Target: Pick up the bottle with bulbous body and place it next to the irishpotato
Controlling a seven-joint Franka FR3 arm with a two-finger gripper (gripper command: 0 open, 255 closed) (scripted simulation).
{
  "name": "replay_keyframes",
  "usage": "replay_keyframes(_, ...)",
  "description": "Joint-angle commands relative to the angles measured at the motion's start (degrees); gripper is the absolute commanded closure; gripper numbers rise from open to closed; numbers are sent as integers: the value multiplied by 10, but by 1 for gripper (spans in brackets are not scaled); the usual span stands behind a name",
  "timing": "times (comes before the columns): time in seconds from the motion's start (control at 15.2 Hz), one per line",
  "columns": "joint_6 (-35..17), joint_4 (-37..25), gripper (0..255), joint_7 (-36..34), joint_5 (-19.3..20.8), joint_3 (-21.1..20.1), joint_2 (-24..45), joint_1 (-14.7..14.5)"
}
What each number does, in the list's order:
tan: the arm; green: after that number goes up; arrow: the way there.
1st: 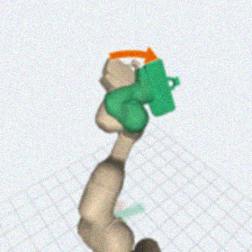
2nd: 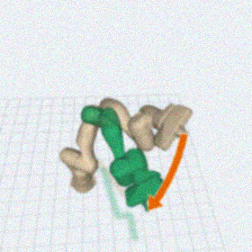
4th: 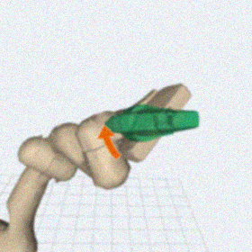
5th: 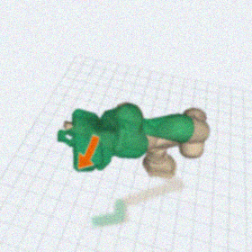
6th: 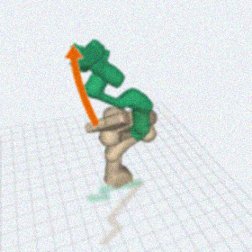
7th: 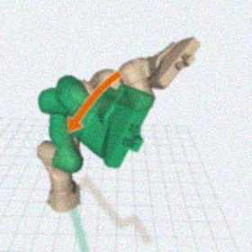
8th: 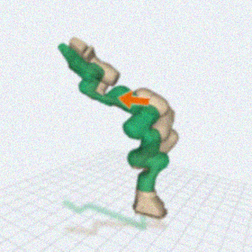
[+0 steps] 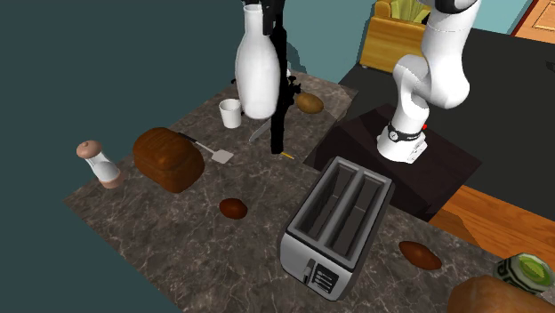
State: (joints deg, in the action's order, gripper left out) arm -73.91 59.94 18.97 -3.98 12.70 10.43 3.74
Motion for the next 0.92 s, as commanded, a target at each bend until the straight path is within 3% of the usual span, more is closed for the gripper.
replay_keyframes(0.0, 22, -37, 255, 1, -4, 1, 15, 4)
replay_keyframes(0.4, -23, 138, 255, -75, 32, -35, -119, -53)
replay_keyframes(0.86, -37, 256, 255, -169, 44, -91, -224, -93)
